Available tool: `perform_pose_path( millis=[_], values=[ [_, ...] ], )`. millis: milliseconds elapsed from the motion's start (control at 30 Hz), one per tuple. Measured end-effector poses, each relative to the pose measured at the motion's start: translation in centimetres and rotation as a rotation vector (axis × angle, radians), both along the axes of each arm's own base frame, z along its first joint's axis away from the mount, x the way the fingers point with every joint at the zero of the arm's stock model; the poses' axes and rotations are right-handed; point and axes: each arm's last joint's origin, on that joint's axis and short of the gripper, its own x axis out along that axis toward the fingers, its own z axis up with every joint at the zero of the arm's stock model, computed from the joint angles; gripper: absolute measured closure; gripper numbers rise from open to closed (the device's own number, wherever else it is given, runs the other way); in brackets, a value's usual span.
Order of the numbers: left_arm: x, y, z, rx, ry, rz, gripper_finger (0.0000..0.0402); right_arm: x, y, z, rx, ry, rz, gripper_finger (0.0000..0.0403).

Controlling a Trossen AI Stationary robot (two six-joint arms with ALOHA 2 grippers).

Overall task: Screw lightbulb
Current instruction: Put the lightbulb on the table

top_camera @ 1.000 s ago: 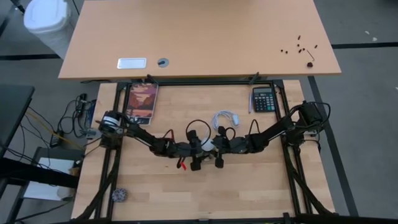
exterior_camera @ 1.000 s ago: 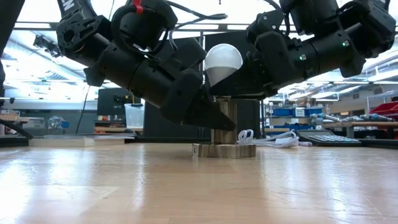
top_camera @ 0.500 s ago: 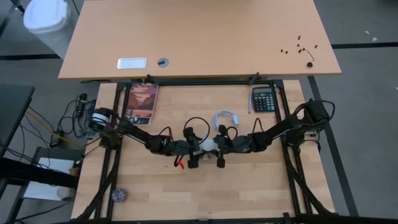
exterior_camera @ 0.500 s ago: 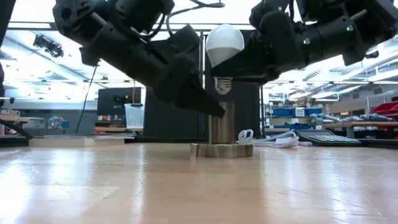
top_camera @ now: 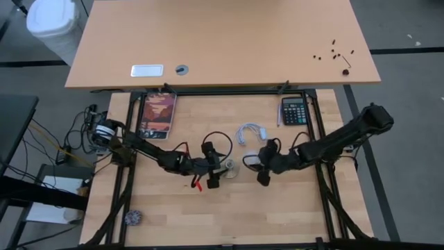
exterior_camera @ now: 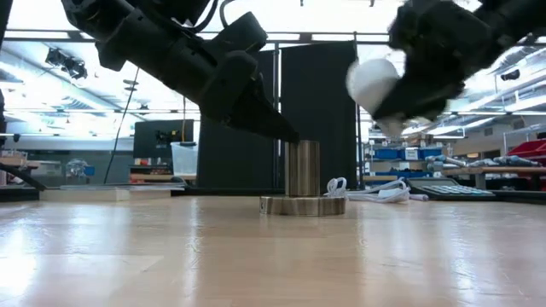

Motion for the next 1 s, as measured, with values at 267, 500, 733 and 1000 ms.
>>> perform_pose_path(
  millis=[267,500,733,1000],
  values=[
    [0.2,0.2,0.6,0.039,-0.063,0.084,0.0101,-3.5,-1.2,-1.0,0.328,0.302,-0.235,0.0243],
    [0.3,0.2,0.9,0.092,-0.081,0.059,0.0101,-3.6,-2.0,-2.4,0.451,0.47,-0.29,0.0243],
    [0.3,-0.3,0.9,0.074,-0.078,0.014,0.0101,-2.8,-2.6,-4.3,0.522,0.601,-0.289,0.0243],
    [0.2,-0.7,0.9,0.072,-0.08,0.001,0.0101,-2.8,-2.9,-4.4,0.493,0.618,-0.243,0.0206]
  ],
)
